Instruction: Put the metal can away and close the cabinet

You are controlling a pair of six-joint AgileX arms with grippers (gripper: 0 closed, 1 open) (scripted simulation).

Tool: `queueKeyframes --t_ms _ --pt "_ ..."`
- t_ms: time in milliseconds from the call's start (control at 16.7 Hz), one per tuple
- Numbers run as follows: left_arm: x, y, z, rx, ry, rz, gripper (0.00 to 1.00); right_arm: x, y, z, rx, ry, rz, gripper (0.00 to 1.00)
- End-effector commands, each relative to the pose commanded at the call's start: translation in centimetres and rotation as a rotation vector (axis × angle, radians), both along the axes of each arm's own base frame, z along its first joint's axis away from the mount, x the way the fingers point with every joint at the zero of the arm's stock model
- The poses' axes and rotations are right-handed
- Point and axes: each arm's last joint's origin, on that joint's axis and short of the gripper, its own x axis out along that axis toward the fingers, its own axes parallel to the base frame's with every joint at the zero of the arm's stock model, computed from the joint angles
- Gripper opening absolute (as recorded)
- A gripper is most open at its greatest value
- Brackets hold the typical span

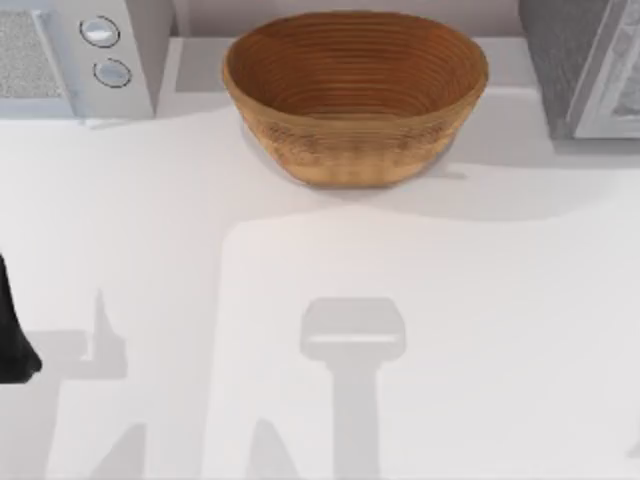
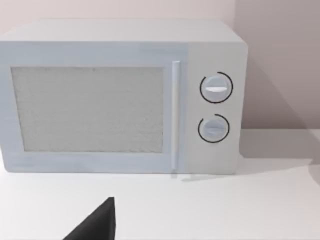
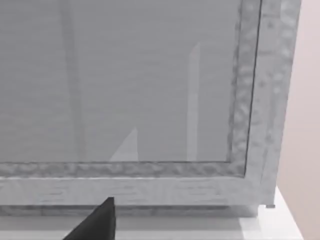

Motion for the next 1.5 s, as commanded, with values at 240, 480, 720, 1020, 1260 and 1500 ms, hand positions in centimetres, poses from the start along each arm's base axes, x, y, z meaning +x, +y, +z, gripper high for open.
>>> queueKeyframes --t_ms 240,480,720,1020,1260,1500 --pt "0.0 0.0 0.0 0.0 0.0 0.0 1.0 -0.7 -1.9 -0.9 -0.009 -0.003 -0.001 1.0" --pt "0.0 0.0 0.0 0.0 0.0 0.0 1.0 -0.6 -1.8 -1.0 -0.005 -0.001 0.001 1.0" --pt "0.0 0.0 0.0 0.0 0.0 0.0 1.0 -0.1 -3.0 0.1 -0.007 -0.003 -0.002 1.0" --pt "0.0 0.0 0.0 0.0 0.0 0.0 1.0 1.8 -7.3 5.5 0.011 0.004 -0.001 1.0" --pt "0.0 0.0 0.0 0.0 0.0 0.0 1.0 2.9 -9.7 13.3 0.046 0.022 0.0 1.0" --pt "0.0 0.0 0.0 0.0 0.0 0.0 1.0 2.5 -8.7 22.6 0.064 0.033 0.0 1.0"
